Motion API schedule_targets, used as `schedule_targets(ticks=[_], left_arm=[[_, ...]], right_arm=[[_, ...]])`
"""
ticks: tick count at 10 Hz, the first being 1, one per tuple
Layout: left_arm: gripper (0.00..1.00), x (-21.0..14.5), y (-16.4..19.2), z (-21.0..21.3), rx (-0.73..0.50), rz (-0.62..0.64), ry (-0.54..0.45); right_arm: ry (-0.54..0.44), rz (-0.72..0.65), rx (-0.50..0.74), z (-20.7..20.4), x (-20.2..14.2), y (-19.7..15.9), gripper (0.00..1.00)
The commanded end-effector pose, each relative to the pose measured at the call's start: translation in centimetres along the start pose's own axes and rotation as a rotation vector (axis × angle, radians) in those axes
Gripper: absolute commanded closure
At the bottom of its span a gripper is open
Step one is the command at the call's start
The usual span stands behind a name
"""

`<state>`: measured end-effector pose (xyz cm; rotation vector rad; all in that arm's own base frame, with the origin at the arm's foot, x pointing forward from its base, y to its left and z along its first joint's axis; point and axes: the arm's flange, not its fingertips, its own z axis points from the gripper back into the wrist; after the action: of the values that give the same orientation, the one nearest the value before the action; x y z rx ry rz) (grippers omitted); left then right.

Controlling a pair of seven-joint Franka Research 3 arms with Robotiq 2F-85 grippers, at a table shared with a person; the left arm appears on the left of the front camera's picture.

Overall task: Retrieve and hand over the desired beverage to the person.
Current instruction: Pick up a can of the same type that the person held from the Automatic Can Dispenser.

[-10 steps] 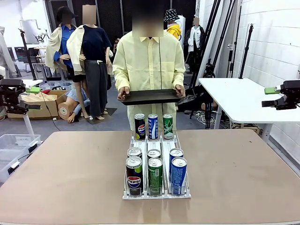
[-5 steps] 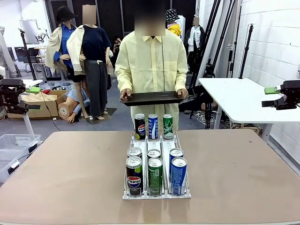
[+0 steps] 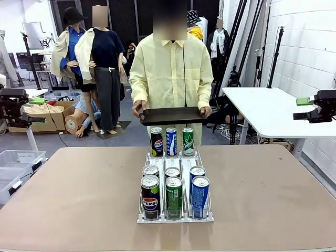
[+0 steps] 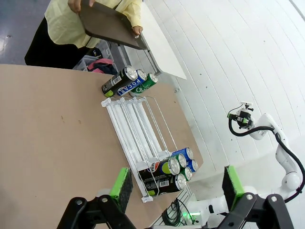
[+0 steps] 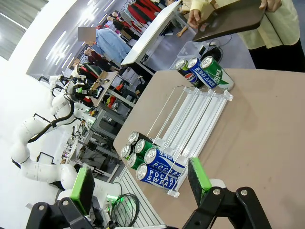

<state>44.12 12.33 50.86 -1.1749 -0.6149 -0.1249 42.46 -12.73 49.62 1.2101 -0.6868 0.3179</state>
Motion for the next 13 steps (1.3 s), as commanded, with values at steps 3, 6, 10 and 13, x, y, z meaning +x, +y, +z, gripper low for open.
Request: schedule_targets(ticks=[3,6,10,13], left_arm=[[0.0,0.07,-0.09,0.08,0.001,-0.002,-0.005],[0.0,0.07,-0.09,0.08,0.001,-0.002,-0.005],[0.0,0.07,-0.09,0.08,0.001,-0.002,-0.005],[0.0,0.07,-0.09,0.08,0.001,-0.002,-0.005]], right_arm=[[0.001,-0.003,0.011,0.02,-0.09,0.04,0.0],[0.001,-0.003,0.011,0.02,-0.09,0.04,0.0],[0.001,-0.003,0.011,0.02,-0.09,0.04,0.0],[0.001,-0.003,0.011,0.02,-0.09,0.04,0.0]])
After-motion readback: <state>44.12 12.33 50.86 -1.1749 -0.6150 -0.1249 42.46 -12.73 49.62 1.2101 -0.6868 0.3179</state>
